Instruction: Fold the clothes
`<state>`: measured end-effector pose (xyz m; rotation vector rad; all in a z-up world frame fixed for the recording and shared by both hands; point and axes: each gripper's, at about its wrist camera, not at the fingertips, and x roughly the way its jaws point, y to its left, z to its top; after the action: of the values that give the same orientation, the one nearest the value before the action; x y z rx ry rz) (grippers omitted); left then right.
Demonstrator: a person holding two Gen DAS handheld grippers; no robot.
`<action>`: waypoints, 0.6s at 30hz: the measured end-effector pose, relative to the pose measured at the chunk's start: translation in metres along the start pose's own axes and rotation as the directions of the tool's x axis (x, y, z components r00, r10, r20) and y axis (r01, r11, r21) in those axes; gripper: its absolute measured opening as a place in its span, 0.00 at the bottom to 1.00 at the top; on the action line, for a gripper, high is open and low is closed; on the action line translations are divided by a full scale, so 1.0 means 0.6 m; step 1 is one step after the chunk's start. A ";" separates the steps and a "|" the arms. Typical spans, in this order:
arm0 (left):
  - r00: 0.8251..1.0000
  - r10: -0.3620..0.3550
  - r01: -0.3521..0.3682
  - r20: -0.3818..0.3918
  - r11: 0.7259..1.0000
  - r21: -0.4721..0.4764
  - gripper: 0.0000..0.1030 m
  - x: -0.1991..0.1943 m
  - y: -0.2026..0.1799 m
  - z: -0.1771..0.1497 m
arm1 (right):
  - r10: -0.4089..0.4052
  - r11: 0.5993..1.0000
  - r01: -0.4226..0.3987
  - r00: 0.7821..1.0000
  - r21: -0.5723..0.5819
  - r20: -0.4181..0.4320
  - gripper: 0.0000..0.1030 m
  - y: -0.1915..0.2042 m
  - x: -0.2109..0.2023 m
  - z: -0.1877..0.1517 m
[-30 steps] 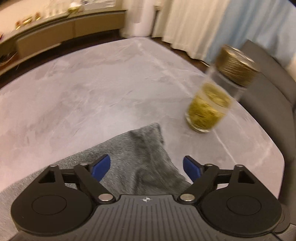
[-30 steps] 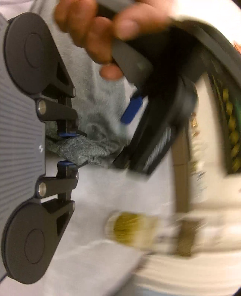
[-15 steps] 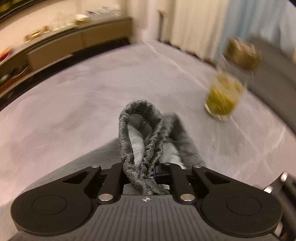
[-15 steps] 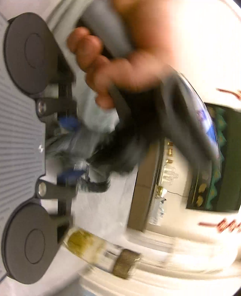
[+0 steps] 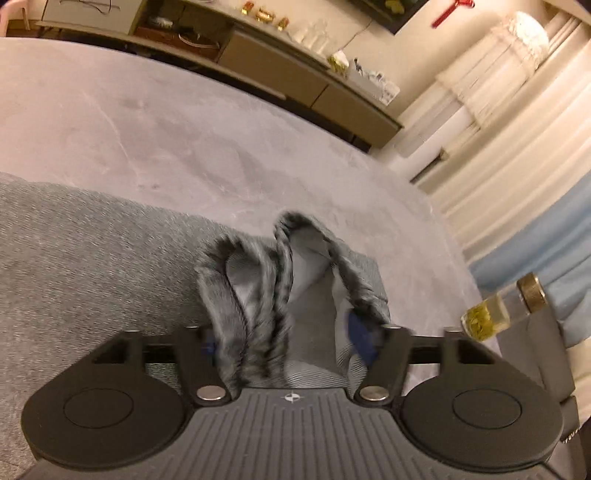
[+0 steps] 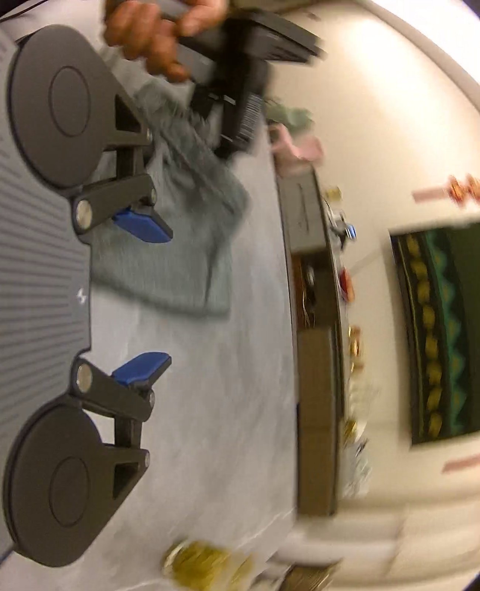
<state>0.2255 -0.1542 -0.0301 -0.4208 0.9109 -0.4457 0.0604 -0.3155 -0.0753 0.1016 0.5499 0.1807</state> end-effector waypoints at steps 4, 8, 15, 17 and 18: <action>1.000 0.001 -0.001 0.002 1.000 0.012 0.75 -0.016 0.012 -0.001 | 0.003 0.984 -0.003 1.000 -0.181 -0.004 0.60 0.058 0.013 0.002; 1.000 0.020 -0.020 0.014 1.000 -0.009 0.75 -0.019 0.020 0.004 | 0.018 0.934 -0.014 1.000 -0.358 0.006 0.59 0.113 0.021 0.001; 0.999 0.035 -0.034 -0.019 0.997 0.064 0.81 -0.003 0.009 0.021 | -0.012 0.879 -0.029 0.996 -0.477 -0.083 0.06 0.153 0.050 -0.015; 0.999 0.046 -0.045 -0.022 0.997 0.057 0.81 0.008 0.013 0.025 | 0.008 0.874 -0.036 0.998 -0.485 -0.059 0.06 0.154 0.043 -0.019; 0.999 0.040 -0.039 -0.021 0.999 0.031 0.81 0.010 0.022 0.027 | 0.034 0.877 -0.053 0.998 -0.478 -0.047 0.06 0.153 0.035 -0.019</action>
<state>0.2442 -0.1438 -0.0321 -0.3705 0.9307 -0.4283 0.0589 -0.2207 -0.0822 -0.3764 0.5262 0.3595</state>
